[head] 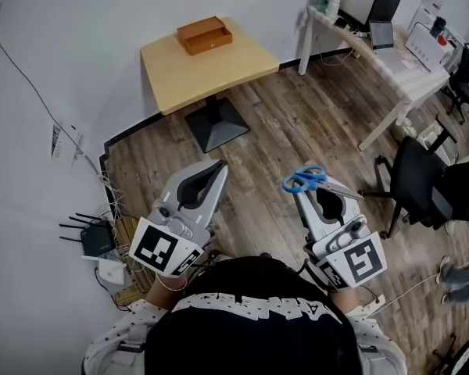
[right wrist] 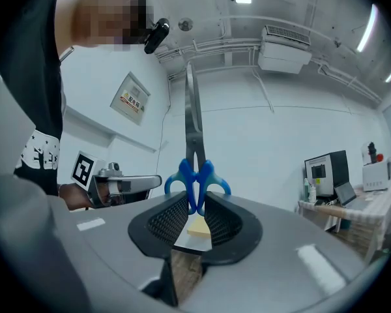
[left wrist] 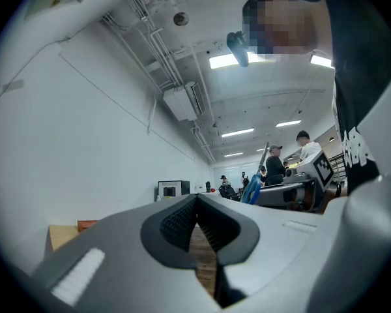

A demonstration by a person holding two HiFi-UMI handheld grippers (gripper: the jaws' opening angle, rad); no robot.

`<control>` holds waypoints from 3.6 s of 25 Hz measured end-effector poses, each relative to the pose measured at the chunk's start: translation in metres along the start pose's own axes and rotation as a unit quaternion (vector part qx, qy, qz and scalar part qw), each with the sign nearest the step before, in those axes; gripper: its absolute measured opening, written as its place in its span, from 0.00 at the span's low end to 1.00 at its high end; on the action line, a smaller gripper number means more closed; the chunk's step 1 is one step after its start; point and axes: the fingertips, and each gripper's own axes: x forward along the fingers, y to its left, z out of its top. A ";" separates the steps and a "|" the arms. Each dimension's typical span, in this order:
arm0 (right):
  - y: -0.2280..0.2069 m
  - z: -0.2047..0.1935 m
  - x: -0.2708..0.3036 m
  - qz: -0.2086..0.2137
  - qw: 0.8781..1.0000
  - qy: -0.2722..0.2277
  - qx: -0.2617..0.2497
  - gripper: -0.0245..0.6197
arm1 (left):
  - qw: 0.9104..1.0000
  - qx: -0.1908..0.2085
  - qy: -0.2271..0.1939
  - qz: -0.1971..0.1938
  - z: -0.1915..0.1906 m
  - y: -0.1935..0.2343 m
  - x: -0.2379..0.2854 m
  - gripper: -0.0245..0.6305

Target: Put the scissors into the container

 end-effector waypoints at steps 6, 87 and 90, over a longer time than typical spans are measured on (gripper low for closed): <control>-0.020 -0.002 -0.020 0.007 1.000 -0.004 0.009 0.18 | 1.000 0.004 0.001 0.003 -0.003 -0.022 0.017 0.04; -0.043 -0.026 0.291 0.003 0.998 0.019 0.068 0.18 | 0.999 -0.047 0.009 0.011 -0.068 0.285 0.069 0.04; -0.053 -0.029 0.305 0.008 0.998 0.020 0.065 0.18 | 0.999 -0.046 0.012 0.018 -0.071 0.296 0.076 0.04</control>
